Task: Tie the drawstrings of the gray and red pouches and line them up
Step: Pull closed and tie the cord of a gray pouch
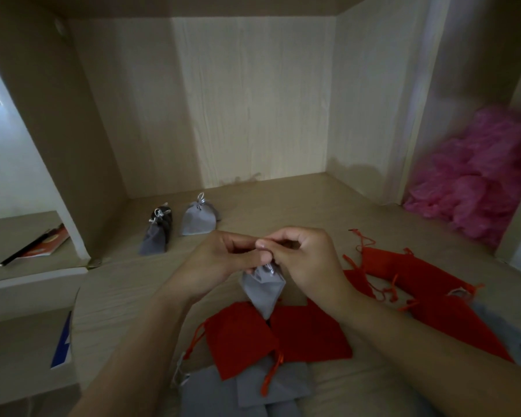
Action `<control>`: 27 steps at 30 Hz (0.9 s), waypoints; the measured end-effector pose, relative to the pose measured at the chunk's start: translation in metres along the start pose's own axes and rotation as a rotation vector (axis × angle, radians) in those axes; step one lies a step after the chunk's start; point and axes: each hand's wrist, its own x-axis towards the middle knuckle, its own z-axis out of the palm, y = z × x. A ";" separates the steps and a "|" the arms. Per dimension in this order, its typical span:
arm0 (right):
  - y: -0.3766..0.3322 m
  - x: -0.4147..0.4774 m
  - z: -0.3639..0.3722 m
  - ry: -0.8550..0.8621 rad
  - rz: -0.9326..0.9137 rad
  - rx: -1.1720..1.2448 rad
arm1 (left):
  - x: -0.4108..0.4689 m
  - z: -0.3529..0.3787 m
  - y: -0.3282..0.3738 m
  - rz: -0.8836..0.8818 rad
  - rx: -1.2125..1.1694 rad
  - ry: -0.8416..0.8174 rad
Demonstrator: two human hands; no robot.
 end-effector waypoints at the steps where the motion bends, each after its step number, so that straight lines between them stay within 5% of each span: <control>1: -0.001 0.001 -0.001 -0.005 0.030 0.025 | 0.001 0.002 0.000 0.013 0.002 0.026; 8: -0.004 0.007 -0.008 -0.104 0.199 0.152 | 0.005 0.009 -0.006 0.096 0.130 0.158; 17: 0.001 0.008 -0.004 -0.005 0.092 0.140 | 0.009 0.015 -0.011 0.159 0.188 0.287; 23: 0.006 0.009 -0.006 0.139 -0.042 -0.135 | 0.012 0.016 -0.012 0.158 0.153 0.334; 27: 0.007 0.013 -0.004 -0.039 0.042 0.009 | 0.013 0.010 -0.013 0.111 -0.002 0.264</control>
